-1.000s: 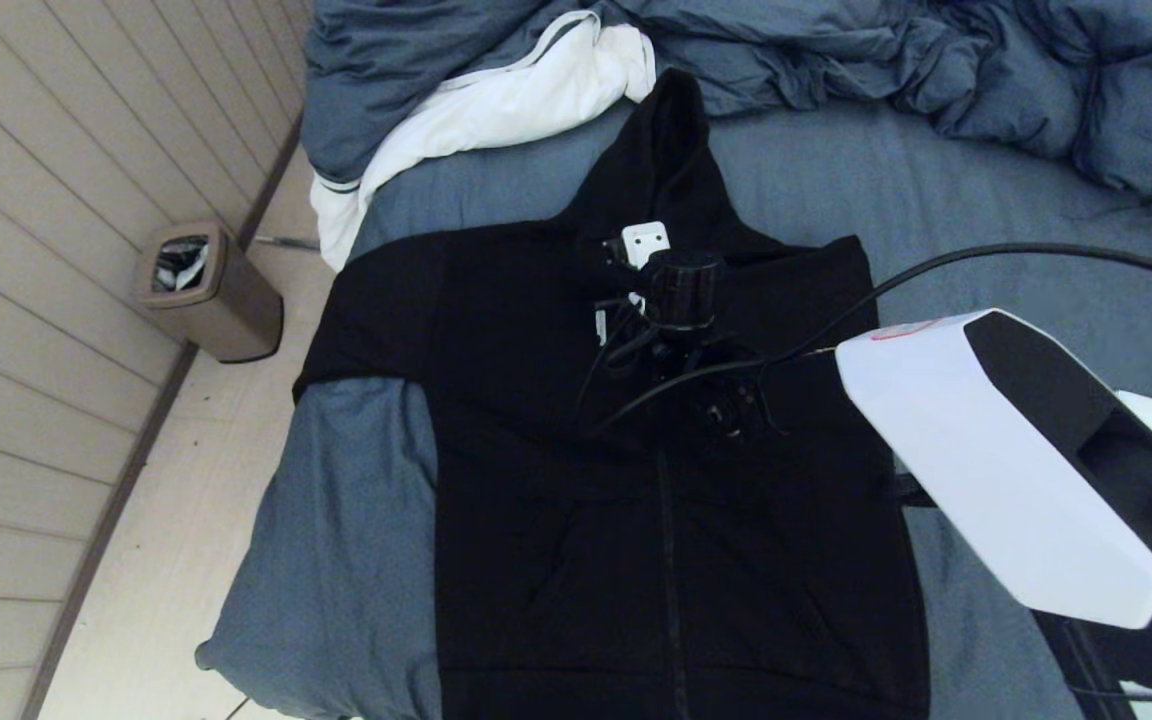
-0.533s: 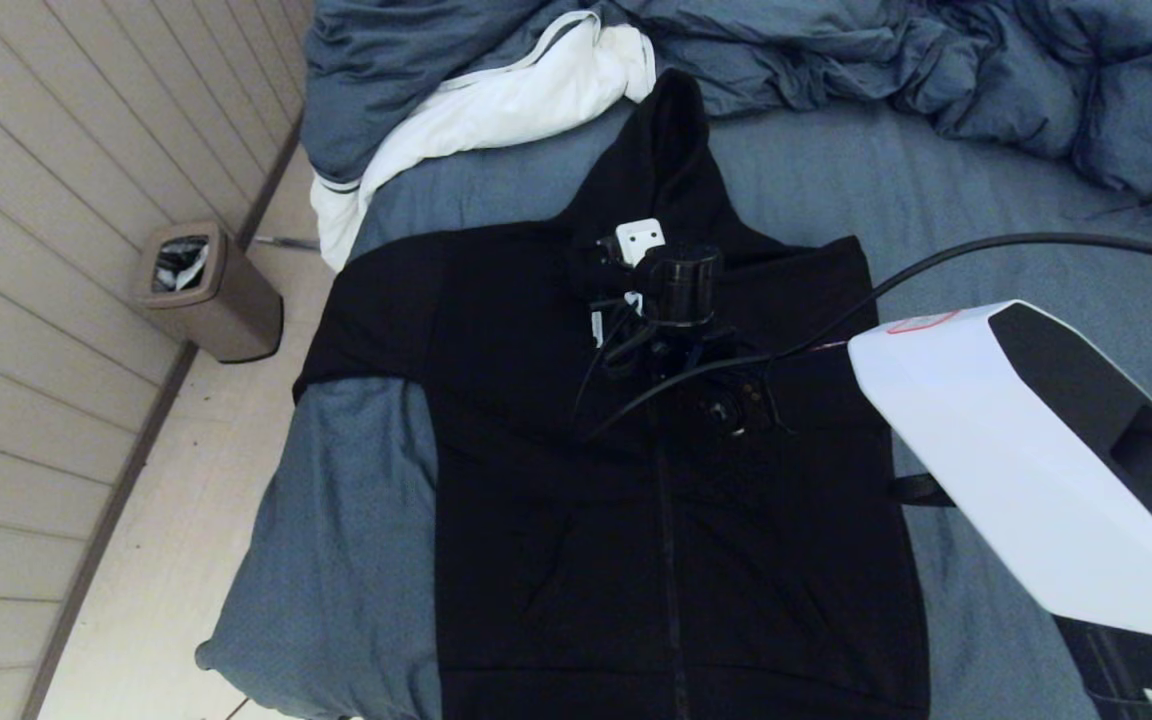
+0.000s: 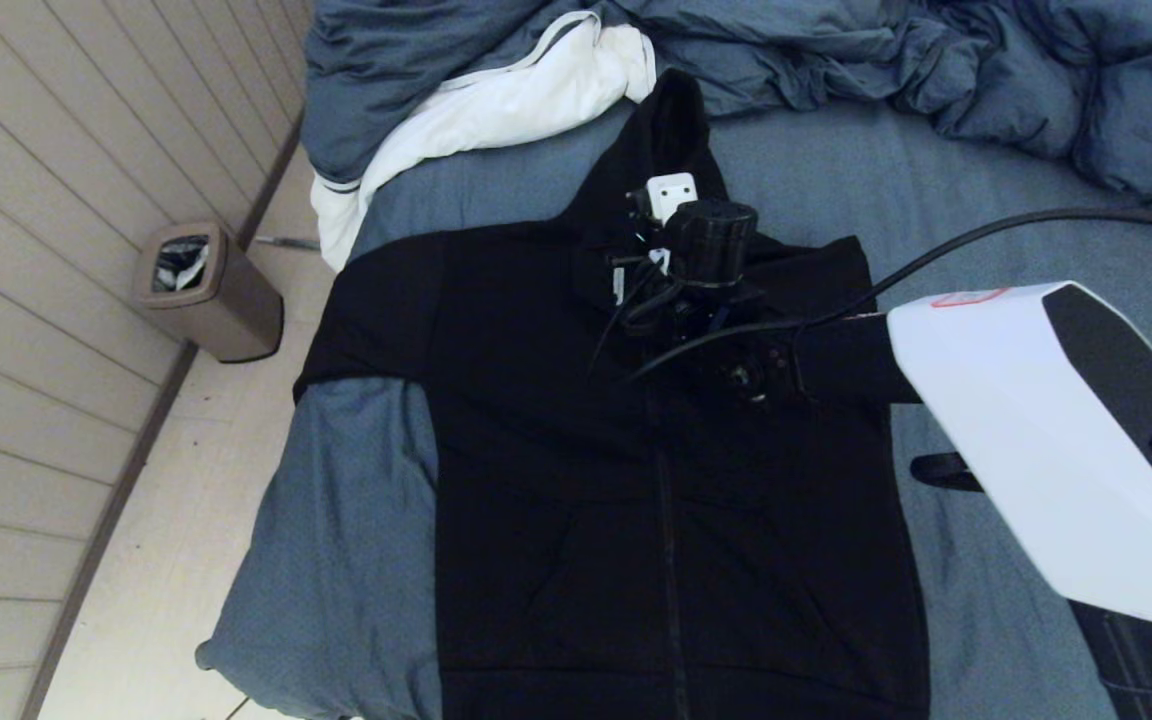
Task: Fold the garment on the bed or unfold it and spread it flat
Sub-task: Fold the black sweatshirt
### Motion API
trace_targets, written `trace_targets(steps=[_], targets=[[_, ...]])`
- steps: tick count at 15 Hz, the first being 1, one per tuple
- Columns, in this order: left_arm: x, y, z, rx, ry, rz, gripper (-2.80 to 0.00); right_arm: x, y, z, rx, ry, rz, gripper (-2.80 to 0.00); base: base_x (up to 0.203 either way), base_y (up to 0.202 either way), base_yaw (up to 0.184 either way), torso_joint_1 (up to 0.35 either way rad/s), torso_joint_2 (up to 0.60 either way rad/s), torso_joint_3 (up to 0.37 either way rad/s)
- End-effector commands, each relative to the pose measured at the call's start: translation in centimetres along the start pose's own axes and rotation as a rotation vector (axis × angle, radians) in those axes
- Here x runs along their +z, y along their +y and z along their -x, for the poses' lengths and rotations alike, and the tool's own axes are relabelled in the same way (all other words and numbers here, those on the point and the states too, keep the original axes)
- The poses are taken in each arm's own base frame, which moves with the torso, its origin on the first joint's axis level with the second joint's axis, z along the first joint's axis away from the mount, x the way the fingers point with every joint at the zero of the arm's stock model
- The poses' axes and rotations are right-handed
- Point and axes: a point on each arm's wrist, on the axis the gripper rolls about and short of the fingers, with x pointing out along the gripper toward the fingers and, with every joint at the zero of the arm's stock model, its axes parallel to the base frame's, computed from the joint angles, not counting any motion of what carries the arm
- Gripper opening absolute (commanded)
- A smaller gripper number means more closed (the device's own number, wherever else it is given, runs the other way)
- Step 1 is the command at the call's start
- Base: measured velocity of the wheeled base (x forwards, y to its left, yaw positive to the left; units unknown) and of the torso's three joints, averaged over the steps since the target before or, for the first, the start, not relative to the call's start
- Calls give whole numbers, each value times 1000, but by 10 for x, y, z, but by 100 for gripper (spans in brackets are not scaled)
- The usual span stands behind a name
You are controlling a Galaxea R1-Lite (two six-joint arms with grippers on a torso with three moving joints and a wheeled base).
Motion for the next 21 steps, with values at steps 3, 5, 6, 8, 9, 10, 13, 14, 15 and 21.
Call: trace_targets(steps=[3, 5, 6, 8, 9, 10, 13, 14, 15, 21], targets=[[-1, 0, 0, 0, 1, 1, -280, 0, -63, -21, -153, 29, 21, -280, 0, 0, 0, 0, 0, 0], [0, 0, 0, 0, 0, 1, -280, -14, -68, -27, -162, 70, 29, -280, 0, 0, 0, 0, 0, 0], [-1, 0, 0, 0, 2, 1, -280, -23, -66, -32, -163, 79, 31, -280, 0, 0, 0, 0, 0, 0], [0, 0, 0, 0, -1, 1, -280, -34, -56, -36, -150, 91, 33, -280, 0, 0, 0, 0, 0, 0], [0, 0, 0, 0, 1, 1, -280, -41, -51, -37, -141, 102, 34, -280, 0, 0, 0, 0, 0, 0], [0, 0, 0, 0, 0, 2, -280, -44, -41, -35, -122, 106, 35, -280, 0, 0, 0, 0, 0, 0], [0, 0, 0, 0, 0, 2, -280, -42, -13, -26, -70, 103, 31, -280, 0, 0, 0, 0, 0, 0], [0, 0, 0, 0, 1, 2, -280, -40, -6, -22, -54, 100, 28, -280, 0, 0, 0, 0, 0, 0], [-1, 0, 0, 0, 1, 2, -280, -37, 3, -18, -35, 94, 21, -280, 0, 0, 0, 0, 0, 0], [0, 0, 0, 0, 1, 4, -280, -9, 55, 15, 57, 49, -29, -280, 0, 0, 0, 0, 0, 0]])
